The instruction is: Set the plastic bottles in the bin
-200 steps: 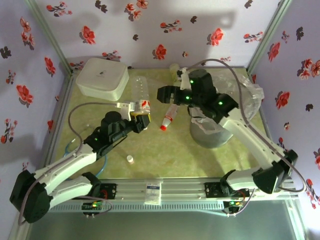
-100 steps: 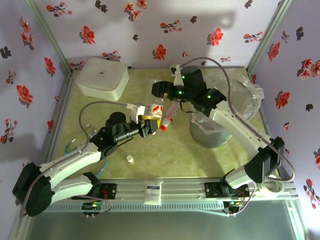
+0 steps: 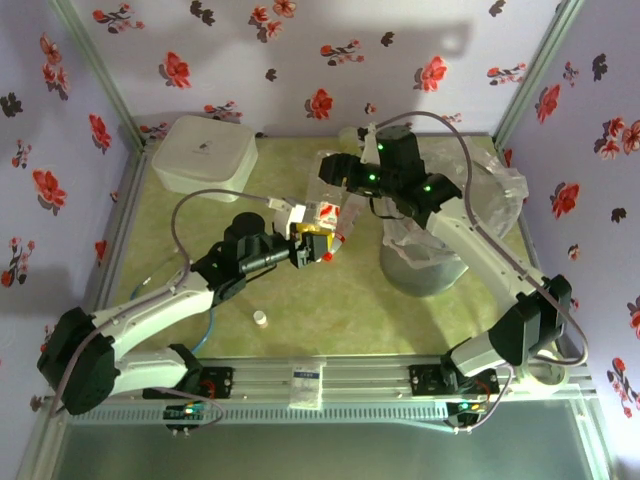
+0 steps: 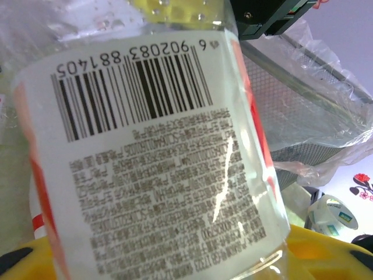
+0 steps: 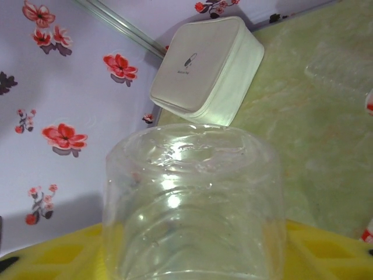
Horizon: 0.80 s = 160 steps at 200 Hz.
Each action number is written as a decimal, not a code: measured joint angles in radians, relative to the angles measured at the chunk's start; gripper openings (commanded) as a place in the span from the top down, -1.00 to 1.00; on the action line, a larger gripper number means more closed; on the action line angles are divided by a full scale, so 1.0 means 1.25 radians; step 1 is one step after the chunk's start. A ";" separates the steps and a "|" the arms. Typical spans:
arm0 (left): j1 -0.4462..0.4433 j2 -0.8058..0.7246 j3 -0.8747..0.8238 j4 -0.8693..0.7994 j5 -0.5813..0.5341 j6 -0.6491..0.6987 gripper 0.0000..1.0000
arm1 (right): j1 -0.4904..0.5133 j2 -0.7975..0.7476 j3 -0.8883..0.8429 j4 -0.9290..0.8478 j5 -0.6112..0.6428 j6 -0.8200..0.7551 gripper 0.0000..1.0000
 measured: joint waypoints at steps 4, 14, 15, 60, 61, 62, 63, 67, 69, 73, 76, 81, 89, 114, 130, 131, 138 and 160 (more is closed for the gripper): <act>0.000 0.000 0.001 0.000 0.000 0.000 -0.27 | -0.001 -0.002 0.000 -0.001 -0.001 0.000 -0.15; -0.002 0.000 0.002 0.000 0.006 0.010 -0.48 | -0.001 -0.010 0.000 -0.005 0.000 -0.002 -0.12; -0.002 0.000 0.002 0.001 0.006 0.011 -0.50 | -0.001 -0.011 0.000 -0.005 0.000 -0.002 -0.11; -0.012 -0.015 0.001 -0.018 0.005 0.027 -0.94 | -0.033 -0.078 0.025 -0.045 0.005 -0.054 -0.08; -0.012 -0.018 0.001 -0.020 0.004 0.028 -0.94 | -0.035 -0.080 0.029 -0.050 0.008 -0.061 -0.08; -0.012 -0.019 0.001 -0.020 0.003 0.028 -0.94 | -0.036 -0.081 0.031 -0.052 0.010 -0.064 -0.08; -0.012 -0.021 0.001 -0.022 0.001 0.029 -0.94 | -0.037 -0.081 0.033 -0.053 0.011 -0.066 -0.08; -0.012 -0.028 0.000 -0.027 -0.003 0.030 -0.95 | -0.041 -0.086 0.047 -0.065 0.017 -0.082 -0.08; -0.012 -0.033 0.000 -0.031 -0.006 0.032 -0.96 | -0.043 -0.089 0.055 -0.074 0.023 -0.094 -0.08; -0.012 -0.043 0.000 -0.039 -0.013 0.034 -0.97 | -0.047 -0.094 0.071 -0.090 0.035 -0.114 -0.08; -0.012 -0.051 0.000 -0.045 -0.019 0.038 -0.97 | -0.050 -0.098 0.083 -0.102 0.044 -0.130 -0.08; -0.012 -0.066 0.000 -0.058 -0.029 0.042 -0.98 | -0.054 -0.107 0.108 -0.125 0.062 -0.163 -0.08; -0.012 -0.090 -0.001 -0.080 -0.052 0.049 -0.98 | -0.060 -0.122 0.151 -0.168 0.096 -0.214 -0.08; -0.012 -0.144 -0.001 -0.154 -0.140 0.067 -1.00 | -0.081 -0.186 0.286 -0.275 0.231 -0.370 -0.07; -0.012 -0.143 -0.001 -0.197 -0.186 0.072 -1.00 | -0.103 -0.235 0.339 -0.313 0.322 -0.456 -0.02; -0.012 -0.142 -0.001 -0.200 -0.189 0.072 -1.00 | -0.104 -0.237 0.341 -0.314 0.326 -0.460 -0.01; -0.012 -0.132 -0.001 -0.213 -0.201 0.072 -1.00 | -0.113 -0.256 0.352 -0.325 0.363 -0.496 0.00; -0.012 -0.079 0.002 -0.245 -0.226 0.072 -1.00 | -0.142 -0.296 0.365 -0.352 0.444 -0.594 0.00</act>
